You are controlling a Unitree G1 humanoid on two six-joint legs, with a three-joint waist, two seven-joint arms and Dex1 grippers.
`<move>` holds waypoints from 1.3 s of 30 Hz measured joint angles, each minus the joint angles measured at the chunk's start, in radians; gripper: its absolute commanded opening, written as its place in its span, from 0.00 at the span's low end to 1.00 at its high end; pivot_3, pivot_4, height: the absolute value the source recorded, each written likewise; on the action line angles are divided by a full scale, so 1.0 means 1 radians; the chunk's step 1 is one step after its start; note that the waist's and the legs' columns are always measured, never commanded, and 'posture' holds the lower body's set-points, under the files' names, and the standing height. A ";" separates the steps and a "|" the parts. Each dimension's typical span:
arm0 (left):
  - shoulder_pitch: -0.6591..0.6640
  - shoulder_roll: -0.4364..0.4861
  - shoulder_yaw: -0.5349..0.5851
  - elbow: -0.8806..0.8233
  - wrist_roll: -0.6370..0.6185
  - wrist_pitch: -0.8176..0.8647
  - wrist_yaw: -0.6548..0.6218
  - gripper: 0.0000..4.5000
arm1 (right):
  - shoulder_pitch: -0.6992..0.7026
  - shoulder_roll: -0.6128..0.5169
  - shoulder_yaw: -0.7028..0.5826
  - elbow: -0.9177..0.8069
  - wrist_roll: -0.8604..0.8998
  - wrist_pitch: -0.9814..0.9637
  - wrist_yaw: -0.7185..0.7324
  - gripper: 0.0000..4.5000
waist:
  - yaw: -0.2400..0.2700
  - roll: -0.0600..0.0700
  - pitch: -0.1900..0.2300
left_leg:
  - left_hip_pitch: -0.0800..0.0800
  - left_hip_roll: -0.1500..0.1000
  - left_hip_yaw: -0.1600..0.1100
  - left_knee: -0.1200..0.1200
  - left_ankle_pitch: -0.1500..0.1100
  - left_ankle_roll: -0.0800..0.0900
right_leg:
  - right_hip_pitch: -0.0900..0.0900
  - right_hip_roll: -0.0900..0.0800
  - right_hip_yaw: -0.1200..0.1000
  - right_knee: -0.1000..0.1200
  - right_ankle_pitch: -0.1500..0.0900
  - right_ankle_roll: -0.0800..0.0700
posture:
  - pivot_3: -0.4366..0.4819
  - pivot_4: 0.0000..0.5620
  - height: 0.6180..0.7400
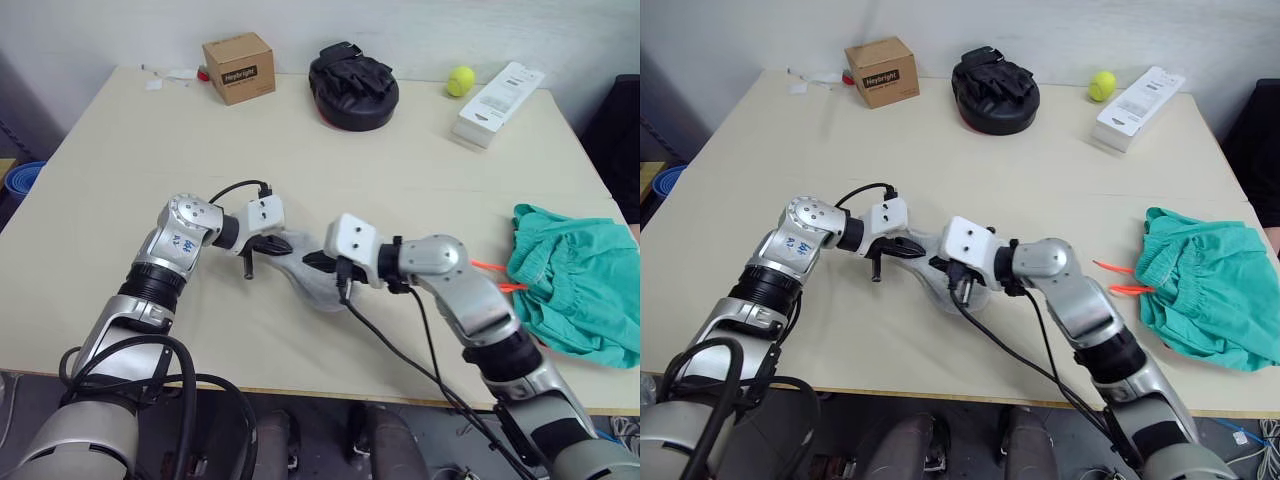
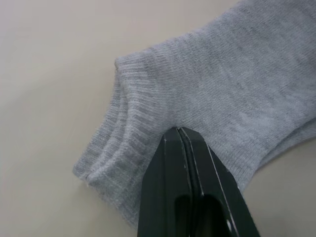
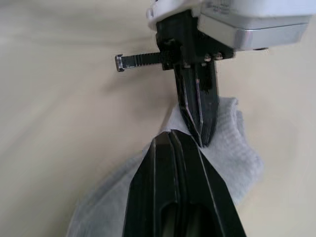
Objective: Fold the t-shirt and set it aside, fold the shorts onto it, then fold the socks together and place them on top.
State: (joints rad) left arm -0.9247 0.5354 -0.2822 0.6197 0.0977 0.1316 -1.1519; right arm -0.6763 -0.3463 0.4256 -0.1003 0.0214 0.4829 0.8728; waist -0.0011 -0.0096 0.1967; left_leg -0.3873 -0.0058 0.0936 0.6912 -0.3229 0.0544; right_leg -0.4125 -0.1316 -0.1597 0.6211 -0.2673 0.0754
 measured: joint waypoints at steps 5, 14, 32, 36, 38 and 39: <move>0.019 0.003 0.010 -0.022 -0.001 0.003 0.005 0.00 | -0.002 0.042 0.090 0.172 -0.086 -0.102 -0.044 0.00 | -0.001 0.000 0.000 | 0.000 0.000 0.000 0.000 0.000 0.000 | 0.000 0.000 0.000 0.000 0.000 0.000 | 0.48 0.27 1.00; 0.037 0.006 0.027 -0.035 -0.007 0.019 0.016 0.00 | 0.194 -0.146 -0.003 -0.056 -0.048 -0.115 0.023 0.00 | 0.001 0.000 0.000 | 0.001 0.000 -0.001 0.000 0.000 0.000 | 0.001 -0.001 0.000 -0.001 0.000 0.000 | 0.48 0.27 1.00; 0.068 0.048 0.073 -0.182 -0.093 0.152 -0.058 0.00 | 0.173 -0.203 -0.209 -0.168 0.161 0.143 0.045 0.00 | 0.002 0.000 0.000 | -0.002 0.001 -0.001 0.000 -0.001 0.000 | -0.001 -0.002 0.000 -0.002 0.000 0.000 | 0.48 0.27 1.00; 0.085 0.059 0.097 -0.321 -0.167 0.252 -0.086 0.00 | 0.237 -0.244 -0.218 -0.225 0.194 0.144 0.063 0.00 | 0.012 0.000 0.000 | -0.002 0.000 -0.001 0.000 -0.001 0.000 | -0.001 -0.002 0.000 -0.003 0.000 0.000 | 0.48 0.27 1.00; 0.087 0.046 0.097 -0.371 -0.181 0.279 -0.083 0.00 | 0.263 -0.252 -0.230 -0.254 0.214 0.147 0.068 0.00 | 0.015 0.000 0.000 | -0.002 0.000 0.000 0.000 -0.001 0.000 | 0.000 -0.002 0.000 -0.002 0.000 0.001 | 0.48 0.27 1.00; 0.087 0.034 0.094 -0.378 -0.181 0.281 -0.077 0.00 | 0.273 -0.257 -0.235 -0.264 0.222 0.147 0.069 0.00 | 0.016 0.000 0.000 | -0.002 0.000 -0.001 0.000 -0.001 0.000 | 0.000 -0.001 0.000 -0.002 0.000 0.001 | 0.48 0.27 1.00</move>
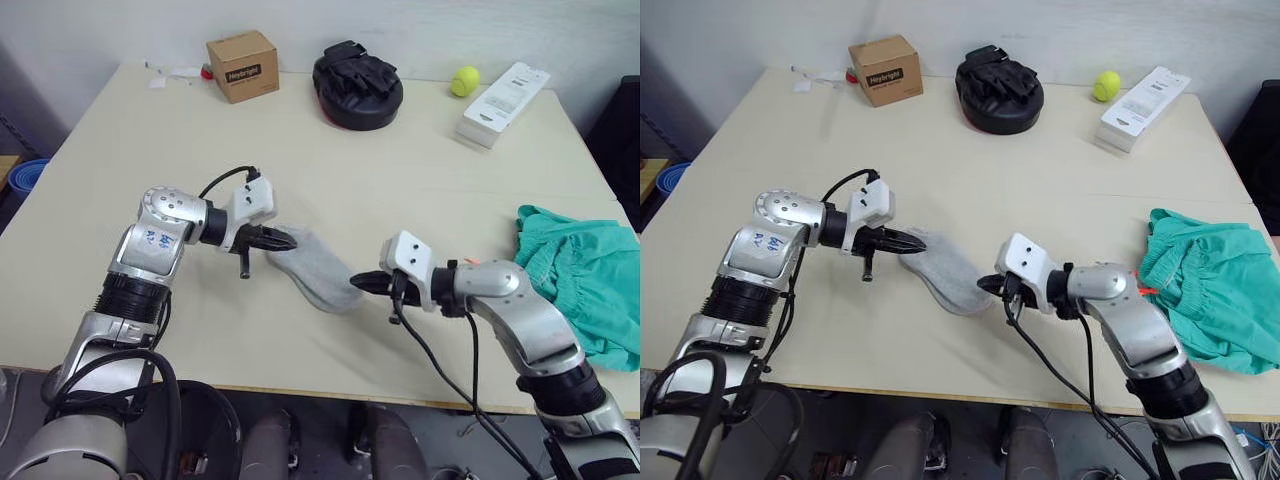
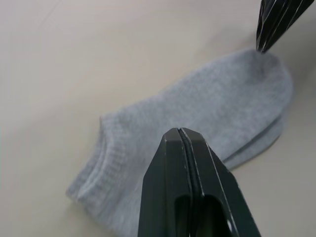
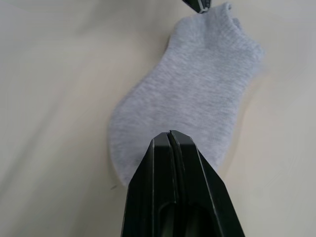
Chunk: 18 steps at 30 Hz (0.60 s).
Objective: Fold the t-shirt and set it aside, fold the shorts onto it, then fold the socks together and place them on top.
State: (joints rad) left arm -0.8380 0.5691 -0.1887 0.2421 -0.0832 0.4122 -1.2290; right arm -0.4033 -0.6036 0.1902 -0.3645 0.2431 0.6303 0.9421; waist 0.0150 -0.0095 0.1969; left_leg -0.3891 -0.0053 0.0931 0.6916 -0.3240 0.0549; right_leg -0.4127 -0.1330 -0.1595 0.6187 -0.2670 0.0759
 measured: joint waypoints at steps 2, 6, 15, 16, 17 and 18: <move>0.001 -0.028 -0.030 0.006 0.015 -0.016 0.026 0.00 | 0.023 -0.017 -0.004 -0.022 0.007 0.001 -0.001 0.00 | 0.005 0.000 0.000 | 0.001 0.000 0.000 0.000 0.000 0.000 | 0.000 0.000 0.000 0.000 0.000 0.000 | 0.48 0.27 1.00; 0.003 -0.071 -0.110 0.115 0.091 -0.106 0.086 0.00 | 0.080 -0.055 -0.002 -0.043 -0.010 -0.063 -0.001 0.00 | 0.009 0.000 0.000 | 0.001 0.000 0.001 0.000 0.000 0.000 | 0.000 0.001 0.000 0.000 0.000 0.000 | 0.48 0.27 1.00; -0.003 -0.083 -0.155 0.235 0.161 -0.282 0.124 0.00 | 0.230 -0.122 0.032 -0.030 -0.206 -0.580 -0.001 0.00 | 0.009 0.000 0.000 | 0.005 0.000 0.001 0.000 0.000 0.000 | 0.004 0.000 0.001 0.000 0.000 0.000 | 0.48 0.27 1.00; -0.003 -0.083 -0.156 0.235 0.164 -0.284 0.125 0.00 | 0.231 -0.122 0.043 -0.013 -0.233 -0.626 -0.010 0.04 | 0.009 0.000 0.000 | 0.005 0.000 0.001 0.000 0.000 0.000 | 0.004 0.000 0.001 0.000 0.000 0.000 | 0.48 0.27 1.00; -0.003 -0.083 -0.157 0.235 0.165 -0.285 0.126 0.00 | 0.231 -0.120 0.054 0.017 -0.270 -0.689 -0.026 0.08 | 0.009 0.000 0.000 | 0.006 0.000 0.001 0.000 0.000 0.000 | 0.004 -0.001 0.001 0.001 0.000 0.000 | 0.48 0.27 1.00; -0.003 -0.084 -0.156 0.236 0.165 -0.285 0.126 0.00 | 0.230 -0.116 0.064 0.043 -0.297 -0.739 -0.042 0.13 | 0.009 0.000 0.000 | 0.006 0.000 0.001 0.000 0.000 0.000 | 0.004 -0.001 0.001 0.001 0.000 0.000 | 0.48 0.27 1.00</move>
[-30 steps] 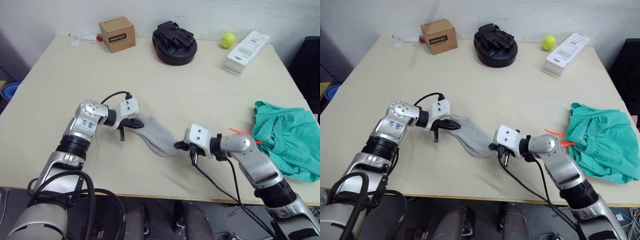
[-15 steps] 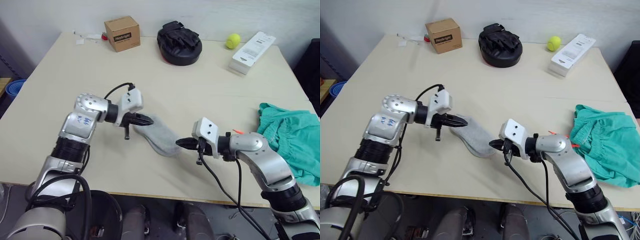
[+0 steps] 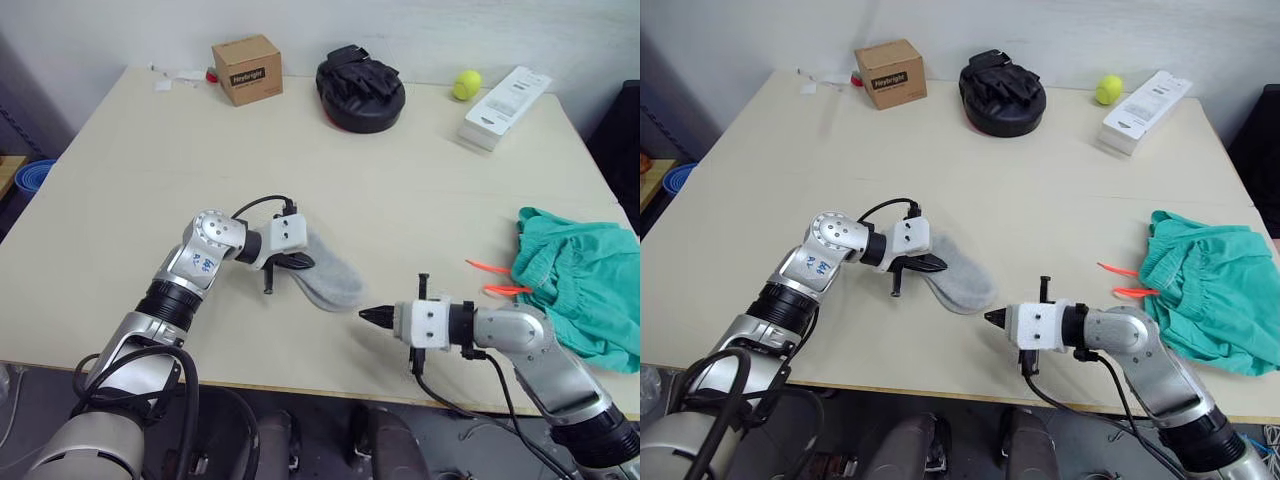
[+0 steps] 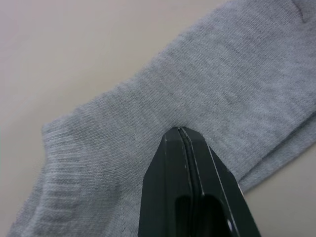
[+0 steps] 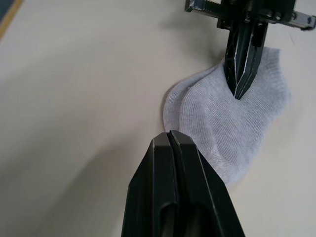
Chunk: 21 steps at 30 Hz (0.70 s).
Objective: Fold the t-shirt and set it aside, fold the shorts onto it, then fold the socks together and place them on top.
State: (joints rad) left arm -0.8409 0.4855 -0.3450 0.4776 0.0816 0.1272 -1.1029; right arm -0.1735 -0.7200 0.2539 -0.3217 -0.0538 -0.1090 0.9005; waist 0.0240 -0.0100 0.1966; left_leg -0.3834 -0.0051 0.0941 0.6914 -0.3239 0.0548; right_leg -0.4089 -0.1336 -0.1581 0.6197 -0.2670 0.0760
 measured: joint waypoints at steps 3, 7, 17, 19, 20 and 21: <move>0.000 0.000 0.001 -0.001 0.000 0.001 0.000 0.00 | -0.003 0.028 0.028 0.088 -0.083 -0.147 -0.052 0.37 | 0.000 0.000 0.000 | 0.000 0.000 0.000 0.000 0.000 0.000 | 0.000 0.000 0.000 0.000 0.000 0.000 | 0.48 0.27 1.00; 0.001 0.000 0.004 -0.008 0.000 0.004 0.000 0.00 | -0.038 0.068 0.049 0.203 -0.176 -0.307 -0.142 0.67 | -0.001 0.000 0.000 | 0.000 0.000 0.000 0.000 0.000 0.000 | 0.000 0.000 0.000 0.000 0.000 0.000 | 0.48 0.27 1.00; 0.011 0.004 0.011 -0.033 0.002 0.038 0.005 0.00 | -0.143 0.110 0.075 0.384 -0.285 -0.486 -0.261 0.74 | -0.004 0.000 0.000 | 0.004 0.001 0.000 0.000 0.001 -0.001 | 0.003 0.001 0.001 0.001 0.000 -0.001 | 0.48 0.27 1.00; 0.015 0.004 0.010 -0.035 0.002 0.041 0.009 0.00 | -0.163 0.114 0.083 0.409 -0.293 -0.500 -0.271 0.74 | -0.004 0.000 0.000 | 0.007 0.001 0.000 -0.001 0.000 -0.001 | 0.007 0.000 0.001 0.000 0.000 -0.001 | 0.48 0.27 1.00; 0.017 0.004 0.010 -0.035 0.002 0.043 0.009 0.00 | -0.168 0.115 0.088 0.417 -0.298 -0.502 -0.276 0.74 | -0.004 0.000 0.000 | 0.011 0.001 0.000 -0.002 0.000 -0.001 | 0.011 0.000 0.001 -0.002 0.000 -0.001 | 0.48 0.27 1.00; 0.019 0.004 0.010 -0.035 0.002 0.045 0.010 0.00 | -0.171 0.116 0.091 0.422 -0.299 -0.504 -0.278 0.74 | -0.004 0.000 0.000 | 0.013 0.001 0.000 -0.003 0.000 -0.001 | 0.013 0.000 0.001 -0.003 -0.001 -0.001 | 0.48 0.27 1.00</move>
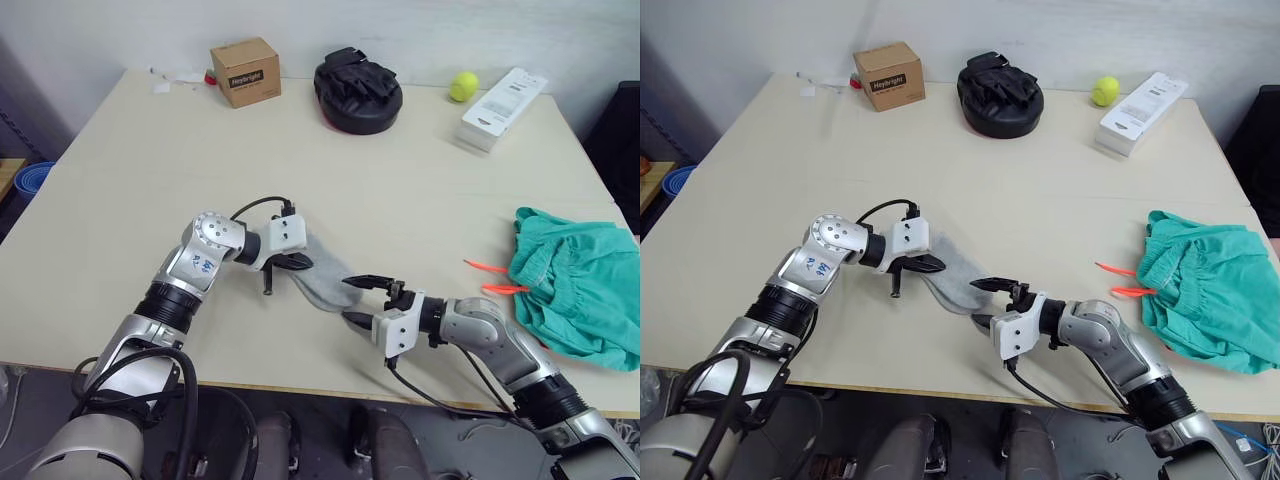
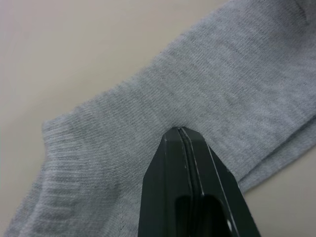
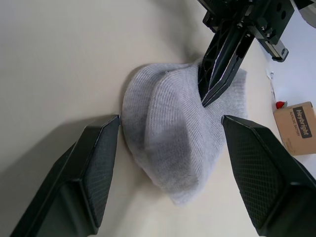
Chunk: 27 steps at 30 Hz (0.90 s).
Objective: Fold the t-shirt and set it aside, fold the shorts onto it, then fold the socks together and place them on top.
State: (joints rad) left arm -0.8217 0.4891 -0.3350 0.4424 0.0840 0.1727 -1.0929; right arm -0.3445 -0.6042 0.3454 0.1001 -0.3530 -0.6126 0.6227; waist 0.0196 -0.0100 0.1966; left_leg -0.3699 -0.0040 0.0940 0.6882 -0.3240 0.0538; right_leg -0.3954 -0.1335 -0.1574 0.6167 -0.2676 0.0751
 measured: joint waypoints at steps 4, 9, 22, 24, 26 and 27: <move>0.003 0.000 0.000 -0.004 0.000 0.003 0.001 0.00 | -0.002 0.000 0.001 0.006 0.002 -0.008 0.001 0.74 | 0.000 0.000 0.000 | 0.001 0.000 -0.001 -0.001 0.000 0.000 | 0.001 0.000 0.000 -0.001 0.000 0.000 | 0.48 0.27 1.00; 0.004 0.000 0.000 -0.009 0.000 0.003 0.001 0.00 | 0.001 -0.011 0.000 0.006 0.021 -0.011 0.013 0.74 | 0.001 0.000 0.000 | 0.001 0.000 -0.001 -0.002 0.000 -0.001 | 0.001 0.000 0.000 -0.002 0.000 0.000 | 0.48 0.27 1.00; 0.005 0.001 0.002 -0.010 0.000 0.006 0.005 0.00 | -0.015 -0.006 0.031 0.050 -0.002 -0.012 0.012 0.12 | 0.000 0.000 0.000 | 0.001 0.000 -0.001 -0.002 0.000 -0.001 | 0.001 0.000 0.000 -0.004 0.000 0.000 | 0.48 0.27 1.00; 0.008 0.001 0.003 -0.014 0.000 0.006 0.007 0.00 | -0.023 -0.006 0.032 0.056 0.002 0.004 0.020 0.01 | 0.000 0.000 0.000 | 0.001 0.000 -0.001 -0.002 0.000 -0.001 | 0.001 -0.001 0.000 -0.004 0.000 0.000 | 0.48 0.27 1.00; 0.010 0.002 0.003 -0.018 0.000 0.006 0.008 0.00 | -0.027 -0.006 0.032 0.057 0.015 0.013 0.031 0.01 | 0.000 0.000 0.000 | 0.001 0.000 -0.001 -0.003 0.000 -0.001 | 0.001 -0.001 0.000 -0.005 0.000 0.000 | 0.48 0.27 1.00; 0.013 0.004 0.004 -0.021 0.000 0.005 0.009 0.00 | -0.029 -0.006 0.032 0.057 0.025 0.020 0.042 0.01 | 0.000 0.000 0.000 | 0.001 0.000 -0.001 -0.003 0.000 -0.001 | 0.001 -0.001 0.000 -0.005 0.000 0.000 | 0.48 0.27 1.00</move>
State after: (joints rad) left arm -0.8091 0.4928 -0.3313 0.4217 0.0838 0.1782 -1.0841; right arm -0.3735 -0.6099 0.3773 0.1568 -0.3278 -0.5926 0.6644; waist 0.0195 -0.0099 0.1966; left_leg -0.3688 -0.0036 0.0932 0.6856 -0.3244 0.0533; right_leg -0.3946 -0.1341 -0.1575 0.6116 -0.2676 0.0750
